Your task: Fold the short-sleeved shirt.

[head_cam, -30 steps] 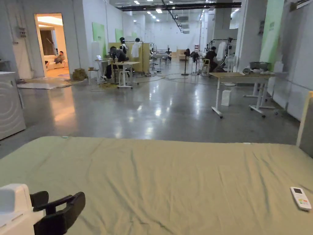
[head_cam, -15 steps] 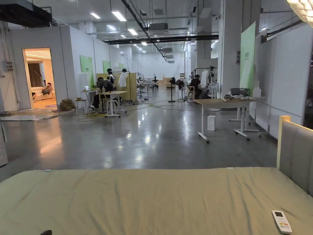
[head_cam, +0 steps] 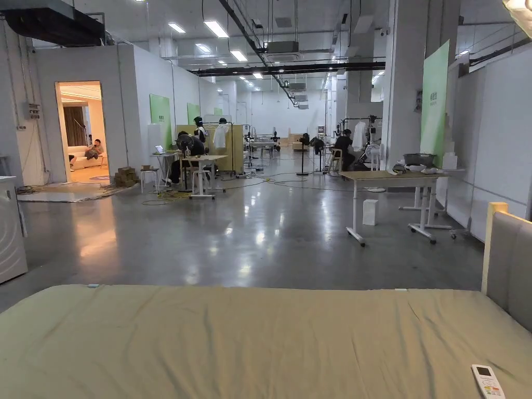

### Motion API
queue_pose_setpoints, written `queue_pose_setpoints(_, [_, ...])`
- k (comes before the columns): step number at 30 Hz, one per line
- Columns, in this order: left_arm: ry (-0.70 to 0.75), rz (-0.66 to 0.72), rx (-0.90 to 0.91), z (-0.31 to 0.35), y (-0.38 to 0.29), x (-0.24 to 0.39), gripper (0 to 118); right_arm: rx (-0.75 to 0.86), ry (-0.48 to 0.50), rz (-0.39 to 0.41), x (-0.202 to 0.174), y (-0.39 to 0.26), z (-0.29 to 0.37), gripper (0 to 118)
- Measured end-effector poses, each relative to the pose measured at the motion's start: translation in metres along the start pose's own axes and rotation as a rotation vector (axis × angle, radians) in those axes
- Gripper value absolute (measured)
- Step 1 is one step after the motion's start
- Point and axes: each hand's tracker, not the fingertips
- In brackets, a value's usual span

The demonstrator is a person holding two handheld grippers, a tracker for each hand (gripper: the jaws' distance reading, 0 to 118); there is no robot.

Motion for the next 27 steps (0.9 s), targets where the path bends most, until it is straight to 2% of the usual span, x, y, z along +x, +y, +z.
queue_pose_setpoints(10, [-0.041, -0.01, -0.005, -0.001, -0.002, 0.009, 0, -0.009, 0.002, 0.011, -0.005, 0.0, -0.001, 1])
queue_pose_setpoints(11, [-0.043, -0.016, -0.004, -0.001, -0.003, 0.01, 2, -0.009, 0.004, 0.013, -0.006, 0.0, 0.0, 10])
queue_pose_setpoints(12, [-0.045, -0.023, -0.002, -0.001, -0.003, 0.01, 9, -0.01, 0.004, 0.017, -0.006, 0.0, 0.0, 25])
queue_pose_setpoints(14, [-0.048, -0.031, -0.004, -0.002, -0.003, 0.013, 31, -0.015, -0.007, 0.03, -0.008, 0.001, -0.002, 63])
queue_pose_setpoints(16, [-0.061, -0.025, -0.004, -0.002, -0.003, 0.013, 48, -0.003, -0.023, 0.037, -0.01, 0.0, -0.002, 73])
queue_pose_setpoints(17, [-0.058, -0.024, 0.0, -0.003, -0.003, 0.014, 69, 0.004, -0.025, 0.038, -0.009, 0.001, -0.002, 74])
queue_pose_setpoints(18, [-0.048, -0.025, 0.006, -0.004, -0.003, 0.015, 86, 0.012, -0.023, 0.038, -0.009, 0.001, -0.002, 78])
queue_pose_setpoints(19, [-0.046, -0.028, 0.006, -0.005, -0.003, 0.015, 100, 0.011, -0.02, 0.033, -0.008, 0.001, -0.002, 87])
queue_pose_setpoints(20, [-0.046, -0.029, 0.008, -0.006, -0.003, 0.015, 114, -0.002, -0.018, 0.018, -0.007, 0.001, -0.003, 102])
queue_pose_setpoints(22, [-0.057, -0.027, 0.024, -0.005, -0.002, 0.014, 118, 0.0, -0.018, 0.021, -0.008, 0.001, -0.004, 117])
queue_pose_setpoints(27, [-0.052, 0.008, 0.07, -0.002, 0.0, 0.014, 118, 0.017, -0.017, 0.043, -0.011, 0.001, -0.003, 118])
